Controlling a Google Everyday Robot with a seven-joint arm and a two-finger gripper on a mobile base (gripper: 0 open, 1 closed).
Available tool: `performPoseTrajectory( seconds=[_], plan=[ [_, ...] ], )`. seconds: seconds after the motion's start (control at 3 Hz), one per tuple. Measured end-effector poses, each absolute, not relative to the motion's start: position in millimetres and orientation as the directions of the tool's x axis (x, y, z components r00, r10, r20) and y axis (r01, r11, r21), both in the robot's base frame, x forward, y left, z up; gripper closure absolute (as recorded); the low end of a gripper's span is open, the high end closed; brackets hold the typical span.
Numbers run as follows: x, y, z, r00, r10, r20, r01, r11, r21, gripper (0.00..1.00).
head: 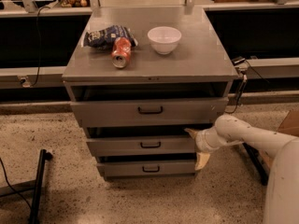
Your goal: Open middle drawer
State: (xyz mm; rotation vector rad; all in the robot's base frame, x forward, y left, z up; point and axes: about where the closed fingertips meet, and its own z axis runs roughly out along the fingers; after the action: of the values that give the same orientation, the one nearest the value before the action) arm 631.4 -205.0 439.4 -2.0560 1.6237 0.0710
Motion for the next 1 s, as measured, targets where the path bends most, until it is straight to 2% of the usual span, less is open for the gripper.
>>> performPoseTrajectory(
  seconds=[0.67, 1.0],
  plan=[
    [639.7, -208.3, 420.4, 0.253, -0.904, -0.343, -0.937, -0.141, -0.320, 0.36],
    [639.9, -208.6, 420.1, 0.253, -0.905, -0.343, -0.937, -0.141, -0.320, 0.36]
  ],
)
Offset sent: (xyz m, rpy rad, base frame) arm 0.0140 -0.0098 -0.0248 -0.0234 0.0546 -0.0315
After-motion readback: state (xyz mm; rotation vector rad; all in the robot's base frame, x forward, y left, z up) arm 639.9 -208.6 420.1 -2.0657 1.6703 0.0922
